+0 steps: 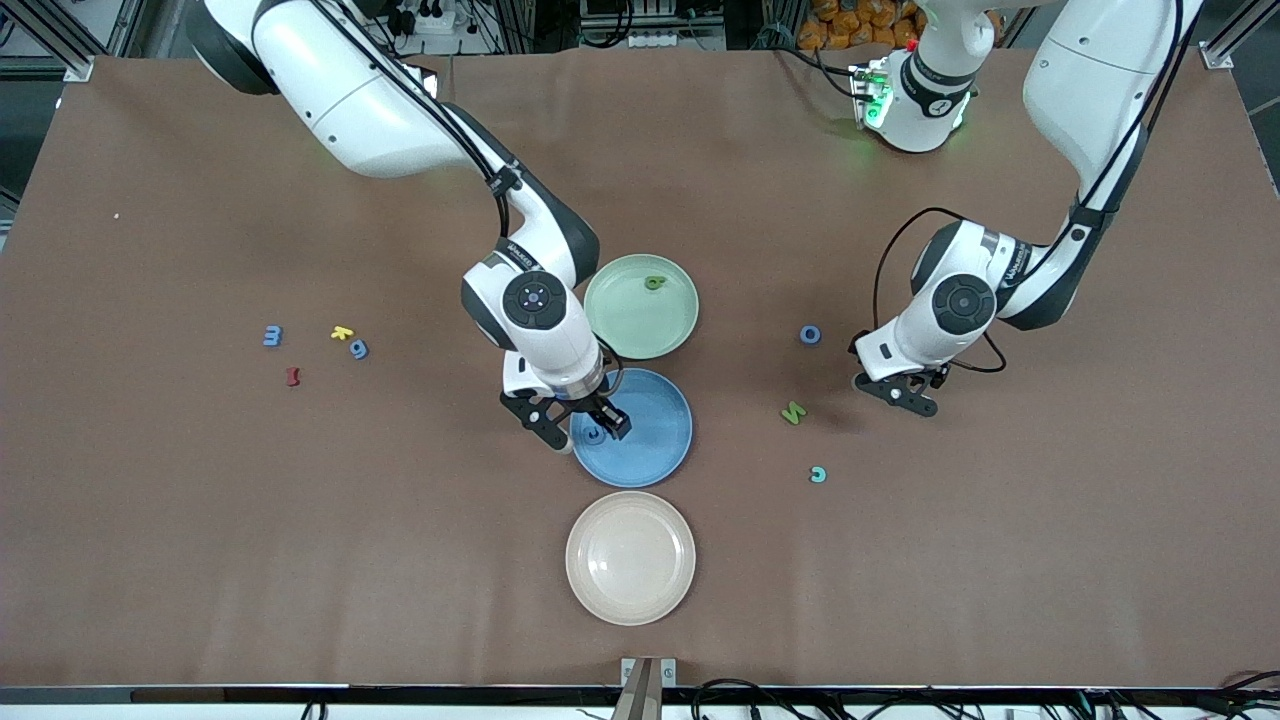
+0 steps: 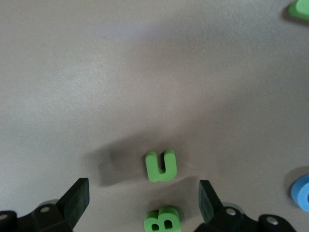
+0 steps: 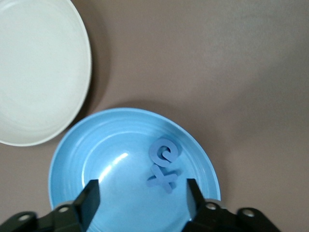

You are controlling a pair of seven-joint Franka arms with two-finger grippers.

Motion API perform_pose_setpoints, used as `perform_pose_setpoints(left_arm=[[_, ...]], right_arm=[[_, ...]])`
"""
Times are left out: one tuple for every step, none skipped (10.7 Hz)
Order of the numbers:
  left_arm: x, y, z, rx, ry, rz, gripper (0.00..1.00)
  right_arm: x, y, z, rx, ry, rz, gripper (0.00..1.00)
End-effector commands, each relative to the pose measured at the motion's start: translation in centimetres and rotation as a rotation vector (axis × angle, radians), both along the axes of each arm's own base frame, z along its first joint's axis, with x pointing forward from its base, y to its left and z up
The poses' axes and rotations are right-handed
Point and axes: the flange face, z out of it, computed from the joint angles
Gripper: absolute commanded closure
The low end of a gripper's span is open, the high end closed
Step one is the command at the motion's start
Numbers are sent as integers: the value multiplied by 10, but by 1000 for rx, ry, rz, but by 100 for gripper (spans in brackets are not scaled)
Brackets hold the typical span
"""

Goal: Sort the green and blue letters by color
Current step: 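Release the x with the right gripper while the left gripper grasps the u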

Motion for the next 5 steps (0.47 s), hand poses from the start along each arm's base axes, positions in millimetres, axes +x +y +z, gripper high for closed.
perform_pose_setpoints(left_arm=[[-11, -3, -3, -17, -29, -37, 0], [-8, -7, -5, -30, -43, -32, 0], [-7, -9, -6, -37, -50, -29, 0], [-7, -10, -6, -39, -52, -29, 0], [-6, -10, -6, -39, -52, -28, 0]], right_arm=[[13, -32, 42, 19, -11, -3, 0], [7, -59, 60, 6, -12, 67, 0], [-1, -88, 73, -30, -14, 132, 0], [-12, -116, 80, -72, 4, 187, 0], [-24, -146, 81, -122, 31, 268, 0]])
